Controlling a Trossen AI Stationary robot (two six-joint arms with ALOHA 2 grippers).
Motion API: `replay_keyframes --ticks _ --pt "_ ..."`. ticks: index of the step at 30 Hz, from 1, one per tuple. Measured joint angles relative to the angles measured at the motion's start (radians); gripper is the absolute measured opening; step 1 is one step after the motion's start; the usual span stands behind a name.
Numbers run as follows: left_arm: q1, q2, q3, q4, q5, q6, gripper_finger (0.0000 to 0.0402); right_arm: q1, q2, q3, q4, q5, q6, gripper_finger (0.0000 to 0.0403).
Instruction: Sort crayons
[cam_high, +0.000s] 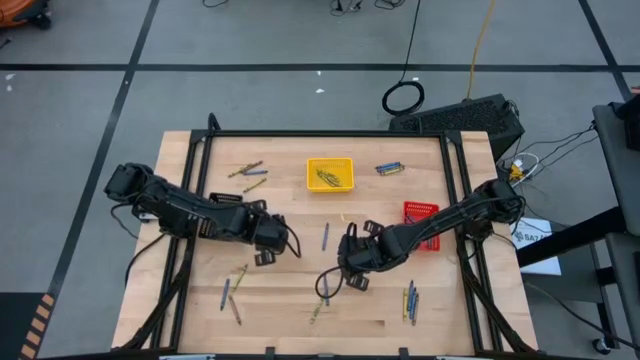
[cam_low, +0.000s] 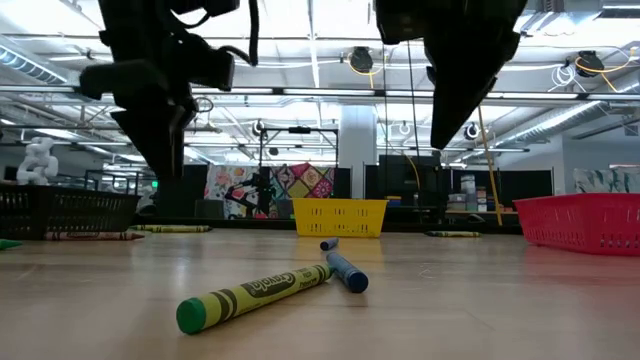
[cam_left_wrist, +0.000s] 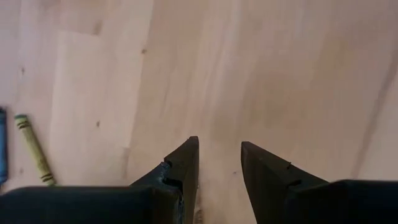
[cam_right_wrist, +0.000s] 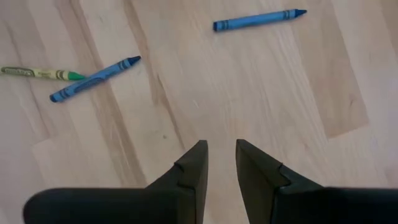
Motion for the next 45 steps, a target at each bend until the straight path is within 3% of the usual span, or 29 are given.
replay_keyframes --ticks 14,45 --pt "0.095 0.009 -0.192 0.026 0.01 -0.016 0.0123 0.008 0.0 0.0 0.001 0.002 -0.019 0.0071" --pt "0.097 0.009 -0.244 0.071 0.175 -0.028 0.0123 0.008 0.0 0.0 0.008 0.002 -0.016 0.0071"
